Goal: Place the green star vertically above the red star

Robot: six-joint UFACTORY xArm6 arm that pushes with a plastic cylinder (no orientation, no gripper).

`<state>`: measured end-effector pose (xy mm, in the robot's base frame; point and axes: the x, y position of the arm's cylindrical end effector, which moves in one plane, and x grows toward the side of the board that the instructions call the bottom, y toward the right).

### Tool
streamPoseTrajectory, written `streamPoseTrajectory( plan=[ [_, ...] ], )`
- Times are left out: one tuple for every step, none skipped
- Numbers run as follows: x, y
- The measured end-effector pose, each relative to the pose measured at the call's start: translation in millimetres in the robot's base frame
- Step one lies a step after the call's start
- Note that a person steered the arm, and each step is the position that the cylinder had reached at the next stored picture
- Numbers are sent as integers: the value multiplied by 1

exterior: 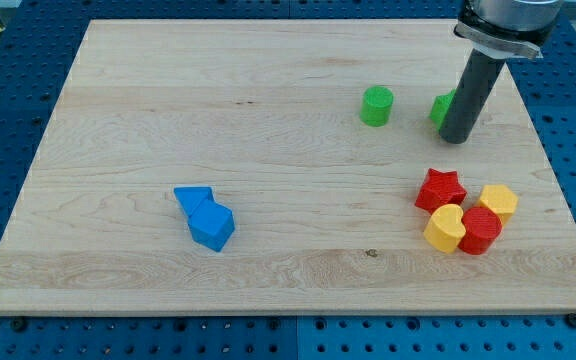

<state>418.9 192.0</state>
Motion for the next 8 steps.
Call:
streamPoseTrajectory(
  plan=[
    [28, 22],
    [20, 45],
    [-28, 45],
    [-47, 45],
    [-50, 45],
    [-45, 47],
    [-32, 53],
    [-38, 45]
  ],
)
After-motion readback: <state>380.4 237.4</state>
